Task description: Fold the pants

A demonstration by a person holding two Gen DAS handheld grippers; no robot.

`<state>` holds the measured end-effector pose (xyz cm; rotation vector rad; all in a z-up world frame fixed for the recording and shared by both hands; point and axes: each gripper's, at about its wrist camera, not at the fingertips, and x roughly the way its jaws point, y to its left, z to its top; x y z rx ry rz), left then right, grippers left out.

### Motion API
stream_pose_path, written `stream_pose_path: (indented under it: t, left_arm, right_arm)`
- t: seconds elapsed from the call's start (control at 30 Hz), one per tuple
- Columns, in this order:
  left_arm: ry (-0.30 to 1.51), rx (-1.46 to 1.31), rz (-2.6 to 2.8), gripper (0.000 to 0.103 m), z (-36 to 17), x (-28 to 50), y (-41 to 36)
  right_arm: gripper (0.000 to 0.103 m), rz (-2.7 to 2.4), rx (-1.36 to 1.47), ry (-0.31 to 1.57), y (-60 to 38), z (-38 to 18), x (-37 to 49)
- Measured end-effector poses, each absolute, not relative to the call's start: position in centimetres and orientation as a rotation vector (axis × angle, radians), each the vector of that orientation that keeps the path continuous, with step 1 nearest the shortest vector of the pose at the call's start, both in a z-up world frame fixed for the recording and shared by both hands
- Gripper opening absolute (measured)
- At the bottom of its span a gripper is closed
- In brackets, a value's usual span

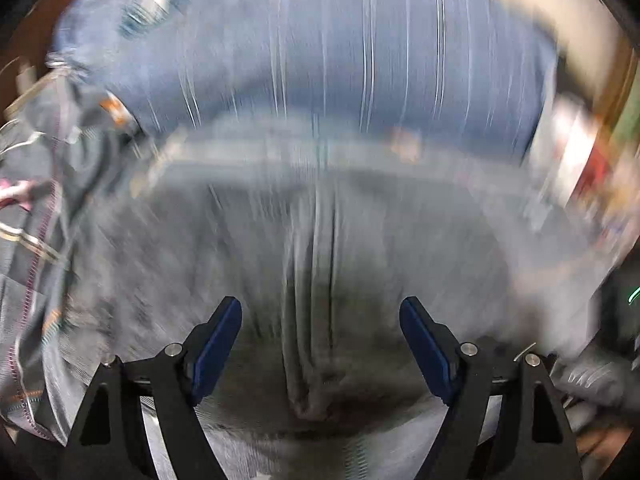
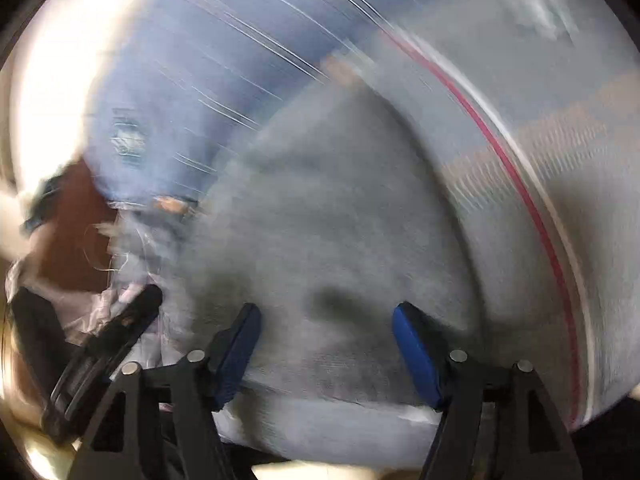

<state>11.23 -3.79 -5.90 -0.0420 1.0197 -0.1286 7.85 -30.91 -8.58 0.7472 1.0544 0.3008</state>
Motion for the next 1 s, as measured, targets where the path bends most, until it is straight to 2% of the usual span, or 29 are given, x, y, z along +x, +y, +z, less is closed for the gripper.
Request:
stream_pose_path:
  t: [0.03,0.1,0.2,0.27,0.37,0.4,0.43,0.47,0.63,0.77,0.87,0.93,0.97,1.0]
  left_arm:
    - [1.105,0.018,-0.110,0.082,-8.4,11.8,-4.5]
    - [1.004,0.082,-0.099,0.086,-8.6,11.1,-5.2]
    - [1.022,0.094,-0.088,0.086,-8.7,11.4,-5.7]
    - [1.018,0.080,-0.091,0.086,-8.6,11.2,-5.8]
    - [0.984,0.090,-0.091,0.087,-8.7,10.6,-5.9]
    - [0.978,0.087,-0.092,0.088,-8.8,10.4,-5.9]
    - [0.977,0.091,-0.095,0.088,-8.9,10.2,-5.9]
    - [0.972,0.090,-0.100,0.088,-8.8,10.2,-5.9]
    - [0.961,0.073,-0.124,0.089,-8.6,9.8,-5.6]
    - [0.956,0.035,-0.154,0.089,-8.4,9.9,-4.9]
    - [0.950,0.017,-0.157,0.089,-8.4,10.0,-4.7]
    - [0.946,0.026,-0.151,0.089,-8.4,10.0,-4.9]
    - [0.945,0.027,-0.148,0.090,-8.5,10.0,-4.9]
    - [0.944,0.027,-0.146,0.090,-8.5,10.0,-5.0]
  right_arm:
    - [0.062,0.301,0.733,1.076,-31.1,-7.8,8.3]
    - [0.064,0.318,0.654,1.011,-31.3,-4.2,9.1]
    - [0.063,0.387,0.624,0.945,-31.2,-0.8,12.1]
    - [0.063,0.444,0.628,0.965,-30.9,-0.8,15.1]
    - [0.063,0.358,0.560,1.103,-31.3,-5.3,19.4]
    - [0.049,0.315,0.603,1.161,-32.0,-7.6,20.6]
    - [0.042,0.301,0.659,1.123,-32.8,-7.7,20.7]
    - [0.042,0.303,0.686,1.115,-33.0,-7.4,20.5]
    - [0.046,0.317,0.590,1.032,-31.8,-3.4,17.5]
    - [0.048,0.339,0.588,1.008,-31.5,-2.5,12.9]
    - [0.050,0.376,0.597,1.032,-31.6,-3.6,10.2]
    - [0.063,0.358,0.578,1.091,-31.5,-6.1,9.7]
    - [0.063,0.336,0.555,1.149,-31.4,-7.9,9.8]
    - [0.059,0.337,0.566,1.133,-31.7,-8.6,9.7]
